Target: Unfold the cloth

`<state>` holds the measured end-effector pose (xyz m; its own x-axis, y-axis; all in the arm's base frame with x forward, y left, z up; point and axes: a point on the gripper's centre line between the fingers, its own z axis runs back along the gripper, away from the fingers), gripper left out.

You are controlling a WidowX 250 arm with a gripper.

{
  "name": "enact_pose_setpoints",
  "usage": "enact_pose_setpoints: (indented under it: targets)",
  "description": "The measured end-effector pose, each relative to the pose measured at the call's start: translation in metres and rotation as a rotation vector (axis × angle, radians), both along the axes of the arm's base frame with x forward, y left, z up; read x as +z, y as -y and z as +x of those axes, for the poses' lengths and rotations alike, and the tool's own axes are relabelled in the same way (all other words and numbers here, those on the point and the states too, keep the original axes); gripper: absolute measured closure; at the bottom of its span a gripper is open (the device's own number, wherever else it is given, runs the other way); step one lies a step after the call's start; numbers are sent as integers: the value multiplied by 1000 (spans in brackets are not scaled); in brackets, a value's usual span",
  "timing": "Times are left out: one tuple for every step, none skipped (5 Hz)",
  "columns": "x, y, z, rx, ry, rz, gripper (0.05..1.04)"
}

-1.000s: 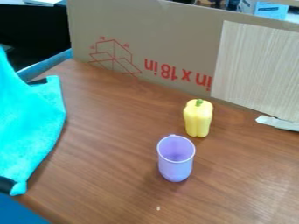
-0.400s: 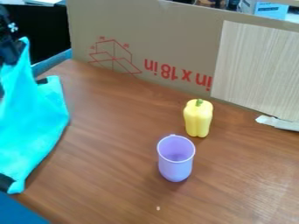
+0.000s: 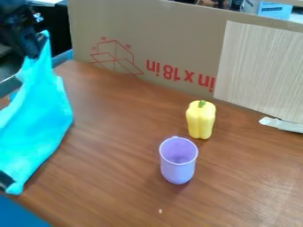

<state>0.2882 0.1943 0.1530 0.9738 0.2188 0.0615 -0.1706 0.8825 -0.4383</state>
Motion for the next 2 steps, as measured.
enact_pose_setpoints:
  targets:
    - [-7,17,16,21,-12,18,1027]
    - [-19,34,34,36,-12,67,1028]
